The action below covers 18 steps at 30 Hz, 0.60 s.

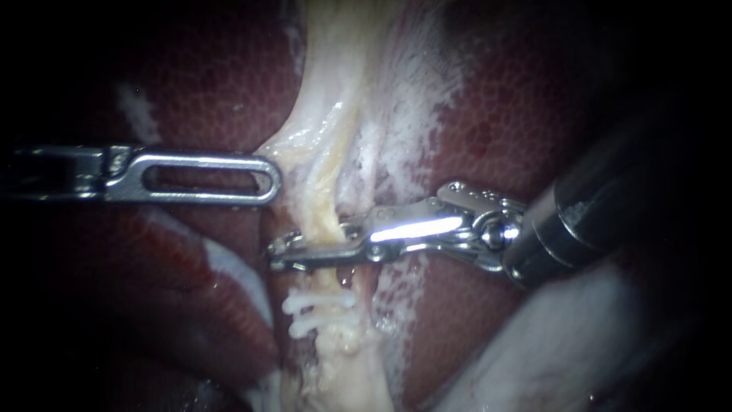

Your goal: Going back third clip left tube

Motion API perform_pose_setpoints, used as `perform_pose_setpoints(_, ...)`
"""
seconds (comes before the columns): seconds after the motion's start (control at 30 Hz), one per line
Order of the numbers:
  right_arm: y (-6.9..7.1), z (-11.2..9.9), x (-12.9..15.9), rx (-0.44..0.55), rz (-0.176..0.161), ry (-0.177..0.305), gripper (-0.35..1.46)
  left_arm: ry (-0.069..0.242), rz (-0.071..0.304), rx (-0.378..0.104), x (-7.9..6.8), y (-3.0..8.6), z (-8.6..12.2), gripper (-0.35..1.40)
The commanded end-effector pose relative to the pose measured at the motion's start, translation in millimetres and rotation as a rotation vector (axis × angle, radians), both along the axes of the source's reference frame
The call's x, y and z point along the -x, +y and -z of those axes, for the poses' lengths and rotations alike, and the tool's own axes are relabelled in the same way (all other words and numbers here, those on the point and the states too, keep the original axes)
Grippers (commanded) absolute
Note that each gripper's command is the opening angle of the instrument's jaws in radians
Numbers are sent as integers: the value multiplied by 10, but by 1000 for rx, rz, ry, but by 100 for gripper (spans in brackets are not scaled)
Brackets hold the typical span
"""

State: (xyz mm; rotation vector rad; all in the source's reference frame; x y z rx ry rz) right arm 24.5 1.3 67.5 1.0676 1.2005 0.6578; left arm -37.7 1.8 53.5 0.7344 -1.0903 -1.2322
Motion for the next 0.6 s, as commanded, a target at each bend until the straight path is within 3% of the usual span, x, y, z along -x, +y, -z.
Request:
perform_pose_setpoints(0.03,0,0,0,1,-1,-1,-35,0,-1,0,0,0,0,-35)
perform_pose_setpoints(0.5,-1,1,-1,-11,-2,-4,-35,0,-1,0,0,0,0,-35)
perform_pose_setpoints(0.6,-1,1,-3,-11,-3,-5,15,0,-1,0,0,0,0,-35)
